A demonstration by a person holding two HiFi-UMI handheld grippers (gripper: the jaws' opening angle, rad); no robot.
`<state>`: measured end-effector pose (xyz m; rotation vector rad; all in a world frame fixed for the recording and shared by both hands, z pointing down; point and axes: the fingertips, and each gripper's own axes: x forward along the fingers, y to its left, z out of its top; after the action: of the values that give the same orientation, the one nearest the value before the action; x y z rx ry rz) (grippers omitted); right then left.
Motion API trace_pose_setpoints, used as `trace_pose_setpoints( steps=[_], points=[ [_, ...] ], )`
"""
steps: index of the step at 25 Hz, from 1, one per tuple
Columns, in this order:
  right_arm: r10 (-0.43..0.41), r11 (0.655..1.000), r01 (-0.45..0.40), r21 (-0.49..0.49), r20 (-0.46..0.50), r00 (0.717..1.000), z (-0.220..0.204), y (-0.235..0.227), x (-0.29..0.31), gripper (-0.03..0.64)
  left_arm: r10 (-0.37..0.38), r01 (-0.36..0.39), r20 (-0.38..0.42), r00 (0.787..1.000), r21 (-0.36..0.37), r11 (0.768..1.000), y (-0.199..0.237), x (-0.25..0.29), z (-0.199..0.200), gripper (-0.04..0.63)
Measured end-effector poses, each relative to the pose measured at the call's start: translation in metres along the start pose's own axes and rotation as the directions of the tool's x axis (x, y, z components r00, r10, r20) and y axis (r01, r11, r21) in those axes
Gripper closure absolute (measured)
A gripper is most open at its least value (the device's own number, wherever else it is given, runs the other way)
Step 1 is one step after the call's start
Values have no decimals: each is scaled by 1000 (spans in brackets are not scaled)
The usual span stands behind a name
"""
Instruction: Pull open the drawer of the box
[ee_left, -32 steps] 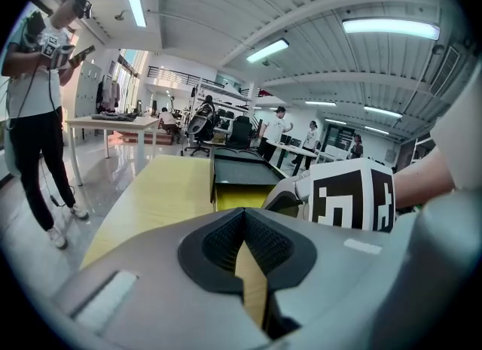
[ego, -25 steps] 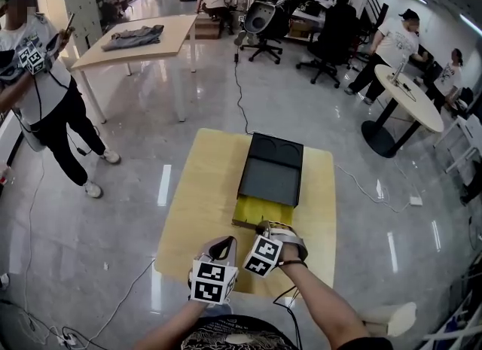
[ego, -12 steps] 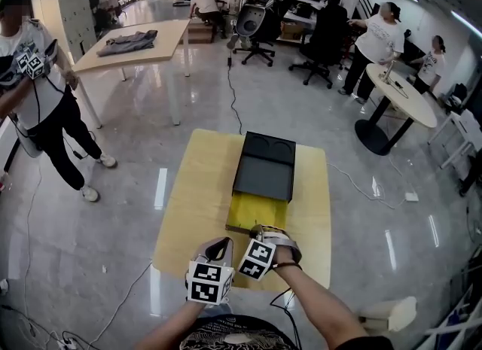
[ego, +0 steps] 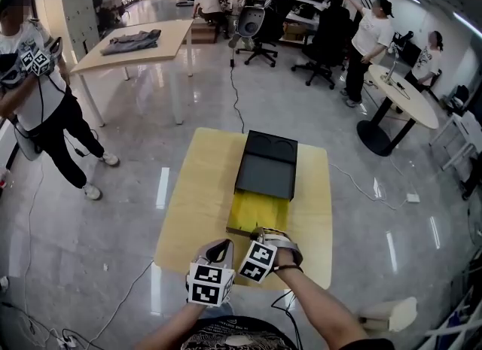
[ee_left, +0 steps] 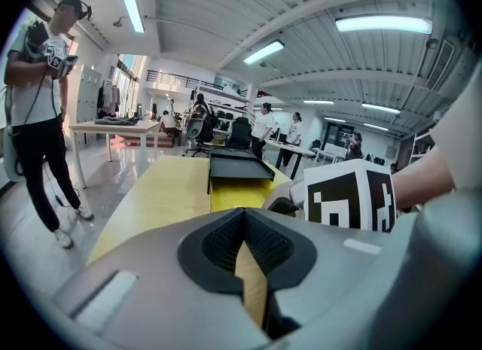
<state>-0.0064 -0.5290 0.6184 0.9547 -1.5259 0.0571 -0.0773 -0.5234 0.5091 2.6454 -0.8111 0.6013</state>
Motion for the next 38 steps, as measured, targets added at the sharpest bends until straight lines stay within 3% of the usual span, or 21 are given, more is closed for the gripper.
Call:
trace_pose_setpoints(
  steps=[17, 23, 38],
  points=[
    [-4, 1000, 4, 10, 1, 1000, 4, 38, -36, 580, 16, -16, -3, 1000, -9, 1000, -10, -48, -12, 578],
    [3, 1000, -3, 7, 6, 1000, -20, 56, -38, 580, 15, -15, -2, 1000, -4, 1000, -38, -48, -33, 578],
    [27, 1000, -27, 11, 4, 1000, -5, 83, -55, 581, 14, -14, -8, 1000, 2, 1000, -36, -74, -38, 578]
  ],
)
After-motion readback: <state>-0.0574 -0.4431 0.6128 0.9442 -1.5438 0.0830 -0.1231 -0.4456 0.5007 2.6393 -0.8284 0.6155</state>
